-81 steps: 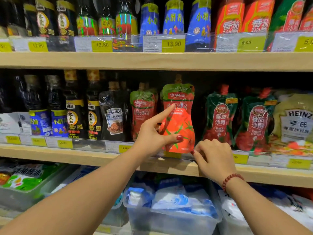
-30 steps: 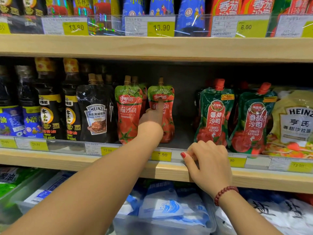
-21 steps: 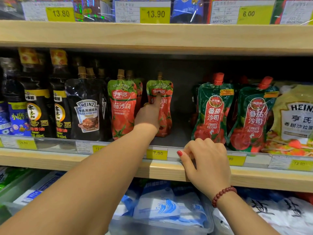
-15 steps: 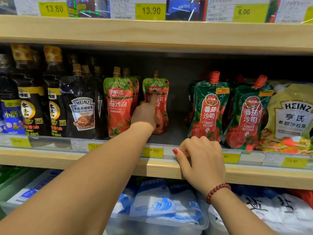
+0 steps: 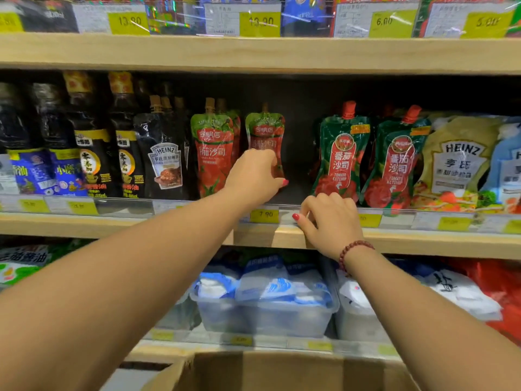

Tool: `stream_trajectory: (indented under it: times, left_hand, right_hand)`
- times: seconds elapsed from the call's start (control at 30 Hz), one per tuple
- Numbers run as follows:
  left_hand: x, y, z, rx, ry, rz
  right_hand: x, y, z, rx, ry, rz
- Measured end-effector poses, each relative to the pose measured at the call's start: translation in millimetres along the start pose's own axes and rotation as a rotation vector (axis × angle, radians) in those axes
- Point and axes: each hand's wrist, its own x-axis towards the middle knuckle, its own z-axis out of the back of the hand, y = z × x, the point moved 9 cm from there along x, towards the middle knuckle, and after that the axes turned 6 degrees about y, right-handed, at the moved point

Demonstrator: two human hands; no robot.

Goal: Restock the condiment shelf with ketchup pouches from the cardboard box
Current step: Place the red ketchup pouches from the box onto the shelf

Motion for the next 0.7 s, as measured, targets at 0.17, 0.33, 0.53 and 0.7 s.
stream_trajectory:
  times: [0.17,0.33,0.53,0.7]
  left_hand:
    - [-68,9,6,-0.022,0.114,-0.033]
    - [-155,39,-23,-0.067,0.277,-0.008]
    - [-238,85,-80,0.058,0.451,0.09]
    - [-307,132,-129,0.129,0.661,0.26]
  right_hand:
    - [-21,9,12,0.039,0.06,0.121]
    - [-97,41,2,0.237,-0.03,0.28]
    - [-208,42,-116,0.574,0.366,0.09]
    - [-288,45,-220,0.641,0.808,-0.144]
